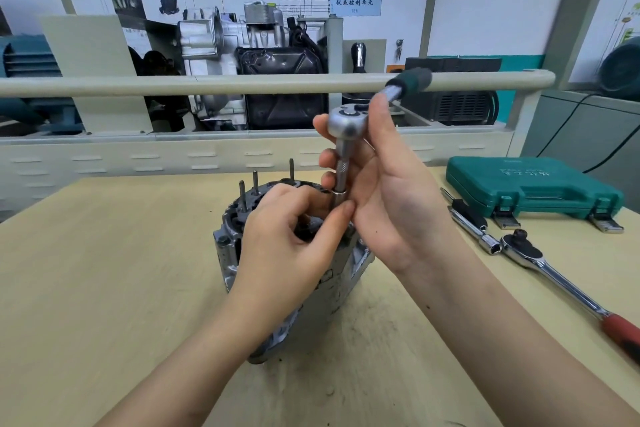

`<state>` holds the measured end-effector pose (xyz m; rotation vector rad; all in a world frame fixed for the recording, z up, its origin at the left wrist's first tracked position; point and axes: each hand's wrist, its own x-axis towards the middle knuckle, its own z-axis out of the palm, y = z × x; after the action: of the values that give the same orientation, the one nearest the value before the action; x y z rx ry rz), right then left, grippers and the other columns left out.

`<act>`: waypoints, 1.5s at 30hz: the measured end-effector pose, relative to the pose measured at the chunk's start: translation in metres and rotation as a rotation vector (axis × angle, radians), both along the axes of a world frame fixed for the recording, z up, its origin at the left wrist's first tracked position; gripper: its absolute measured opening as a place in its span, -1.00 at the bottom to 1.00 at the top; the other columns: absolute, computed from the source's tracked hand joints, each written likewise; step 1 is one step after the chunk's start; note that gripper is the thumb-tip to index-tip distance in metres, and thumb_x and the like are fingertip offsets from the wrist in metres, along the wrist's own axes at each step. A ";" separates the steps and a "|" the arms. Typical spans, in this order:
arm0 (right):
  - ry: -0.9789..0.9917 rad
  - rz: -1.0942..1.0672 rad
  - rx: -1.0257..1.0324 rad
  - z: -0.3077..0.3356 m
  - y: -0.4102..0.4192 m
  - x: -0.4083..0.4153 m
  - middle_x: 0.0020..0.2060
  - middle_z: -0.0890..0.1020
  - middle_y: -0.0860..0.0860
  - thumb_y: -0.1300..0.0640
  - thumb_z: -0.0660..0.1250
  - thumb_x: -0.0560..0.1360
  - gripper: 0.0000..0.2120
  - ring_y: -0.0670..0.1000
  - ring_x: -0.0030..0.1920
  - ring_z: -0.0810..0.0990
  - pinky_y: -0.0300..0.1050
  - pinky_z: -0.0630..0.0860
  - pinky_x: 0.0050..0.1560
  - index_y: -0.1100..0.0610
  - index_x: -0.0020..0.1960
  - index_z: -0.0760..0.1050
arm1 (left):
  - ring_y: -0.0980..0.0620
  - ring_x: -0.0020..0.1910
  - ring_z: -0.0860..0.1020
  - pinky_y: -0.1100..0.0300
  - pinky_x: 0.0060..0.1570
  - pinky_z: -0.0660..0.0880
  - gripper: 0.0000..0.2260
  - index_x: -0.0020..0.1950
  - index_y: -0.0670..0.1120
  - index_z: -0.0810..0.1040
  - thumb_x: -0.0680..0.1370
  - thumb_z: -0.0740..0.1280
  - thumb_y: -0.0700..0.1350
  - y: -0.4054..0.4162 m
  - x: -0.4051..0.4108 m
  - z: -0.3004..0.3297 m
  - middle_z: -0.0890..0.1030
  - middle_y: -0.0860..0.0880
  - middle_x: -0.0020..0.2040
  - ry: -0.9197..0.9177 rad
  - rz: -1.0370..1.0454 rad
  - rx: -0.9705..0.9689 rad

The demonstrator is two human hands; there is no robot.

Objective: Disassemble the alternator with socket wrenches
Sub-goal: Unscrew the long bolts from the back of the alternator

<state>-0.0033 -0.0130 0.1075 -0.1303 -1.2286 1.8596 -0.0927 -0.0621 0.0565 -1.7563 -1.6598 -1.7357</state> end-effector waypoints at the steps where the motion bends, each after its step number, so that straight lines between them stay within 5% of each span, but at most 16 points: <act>1: 0.003 -0.004 -0.008 0.000 0.000 0.000 -0.38 0.60 -0.09 -0.15 0.22 0.24 -0.36 -0.16 -0.43 0.50 -0.31 0.44 -0.37 0.27 0.16 0.44 | 0.21 -0.31 0.40 0.43 -0.29 0.28 -0.79 -0.37 0.14 0.35 0.39 0.35 -0.02 0.001 0.001 0.000 0.44 0.11 -0.39 0.001 0.010 0.006; 6: 0.096 -0.042 -0.015 0.000 0.000 0.000 -0.33 0.54 0.02 -0.03 0.35 0.15 -0.43 -0.10 -0.41 0.53 -0.26 0.45 -0.42 0.18 0.10 0.40 | 0.23 -0.35 0.38 0.45 -0.33 0.26 -0.73 -0.39 0.17 0.30 0.37 0.38 0.00 0.002 0.002 -0.001 0.37 0.18 -0.43 -0.037 0.035 0.041; 11: 0.055 -0.019 -0.006 -0.002 0.000 -0.002 -0.32 0.58 -0.01 -0.09 0.30 0.20 -0.34 -0.13 -0.41 0.54 -0.29 0.47 -0.39 0.29 0.17 0.44 | 0.19 -0.31 0.41 0.41 -0.31 0.30 -0.79 -0.36 0.13 0.36 0.38 0.37 0.01 0.002 0.001 -0.002 0.43 0.15 -0.38 -0.052 0.020 0.030; 16: 0.024 0.026 0.002 -0.002 0.002 0.000 -0.31 0.66 -0.06 -0.15 0.20 0.28 -0.63 -0.15 -0.44 0.51 -0.32 0.45 -0.37 0.14 -0.20 0.53 | 0.16 -0.22 0.45 0.38 -0.20 0.35 -0.80 -0.26 -0.07 0.53 0.41 0.26 0.05 0.000 0.000 -0.003 0.51 0.12 -0.30 0.011 -0.034 0.039; 21: 0.010 0.017 -0.018 -0.001 0.001 0.000 -0.35 0.60 -0.06 -0.14 0.24 0.23 -0.38 -0.15 -0.42 0.52 -0.29 0.44 -0.35 0.23 0.17 0.43 | 0.18 -0.25 0.43 0.44 -0.22 0.32 -0.85 -0.31 0.05 0.43 0.41 0.30 0.06 0.001 0.000 -0.003 0.47 0.14 -0.34 0.020 0.009 0.046; 31: 0.042 0.001 -0.021 -0.002 0.002 -0.001 -0.33 0.58 -0.02 -0.09 0.31 0.21 -0.45 -0.12 -0.40 0.55 -0.28 0.48 -0.38 0.22 0.09 0.44 | 0.20 -0.27 0.42 0.44 -0.26 0.31 -0.85 -0.32 0.08 0.40 0.40 0.35 -0.02 0.001 0.002 -0.002 0.43 0.18 -0.36 -0.009 0.043 0.030; 37: 0.020 0.032 0.012 -0.001 0.006 0.001 -0.27 0.67 -0.05 -0.13 0.21 0.30 -0.66 -0.14 -0.38 0.58 -0.31 0.48 -0.36 0.11 -0.20 0.56 | 0.16 -0.21 0.44 0.40 -0.20 0.36 -0.84 -0.25 -0.14 0.56 0.42 0.34 -0.06 0.002 0.000 -0.002 0.52 0.08 -0.29 0.031 0.005 -0.004; 41: 0.028 0.034 0.025 -0.001 0.003 0.001 -0.25 0.67 -0.07 -0.11 0.25 0.27 -0.52 -0.15 -0.33 0.61 -0.30 0.48 -0.34 0.21 0.03 0.47 | 0.22 -0.26 0.42 0.47 -0.23 0.30 -0.86 -0.33 0.02 0.44 0.39 0.35 -0.03 0.002 0.000 -0.002 0.47 0.09 -0.34 -0.011 0.035 -0.004; 45: 0.090 -0.002 -0.010 -0.001 0.003 0.002 -0.23 0.65 -0.01 -0.03 0.33 0.21 -0.42 -0.10 -0.32 0.62 -0.26 0.49 -0.38 0.20 0.16 0.38 | 0.24 -0.27 0.40 0.49 -0.25 0.29 -0.83 -0.35 -0.02 0.44 0.38 0.36 0.00 0.003 0.001 -0.003 0.45 0.10 -0.37 -0.011 0.059 0.003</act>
<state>-0.0018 -0.0102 0.1069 -0.0520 -1.1573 1.8500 -0.0921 -0.0592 0.0540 -1.6823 -1.6946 -1.7241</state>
